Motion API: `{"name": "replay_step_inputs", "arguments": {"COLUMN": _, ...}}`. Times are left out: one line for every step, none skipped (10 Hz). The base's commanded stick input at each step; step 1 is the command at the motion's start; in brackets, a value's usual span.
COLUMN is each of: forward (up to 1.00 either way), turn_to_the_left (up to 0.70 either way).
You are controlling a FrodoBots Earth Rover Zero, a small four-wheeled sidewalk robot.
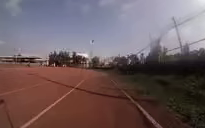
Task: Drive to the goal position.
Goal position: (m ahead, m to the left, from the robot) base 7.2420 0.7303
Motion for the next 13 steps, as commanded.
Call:
{"name": "replay_step_inputs", "arguments": {"forward": 0.50, "turn_to_the_left": 0.00}}
{"name": "replay_step_inputs", "arguments": {"forward": 0.50, "turn_to_the_left": 0.00}}
{"name": "replay_step_inputs", "arguments": {"forward": 0.50, "turn_to_the_left": 0.00}}
{"name": "replay_step_inputs", "arguments": {"forward": 0.50, "turn_to_the_left": 0.00}}
{"name": "replay_step_inputs", "arguments": {"forward": 0.50, "turn_to_the_left": 0.00}}
{"name": "replay_step_inputs", "arguments": {"forward": 0.50, "turn_to_the_left": 0.00}}
{"name": "replay_step_inputs", "arguments": {"forward": 0.50, "turn_to_the_left": 0.00}}
{"name": "replay_step_inputs", "arguments": {"forward": 0.50, "turn_to_the_left": 0.00}}
{"name": "replay_step_inputs", "arguments": {"forward": 0.50, "turn_to_the_left": 0.00}}
{"name": "replay_step_inputs", "arguments": {"forward": 0.50, "turn_to_the_left": 0.00}}
{"name": "replay_step_inputs", "arguments": {"forward": 0.50, "turn_to_the_left": 0.00}}
{"name": "replay_step_inputs", "arguments": {"forward": 0.50, "turn_to_the_left": 0.00}}
{"name": "replay_step_inputs", "arguments": {"forward": 0.50, "turn_to_the_left": 0.00}}
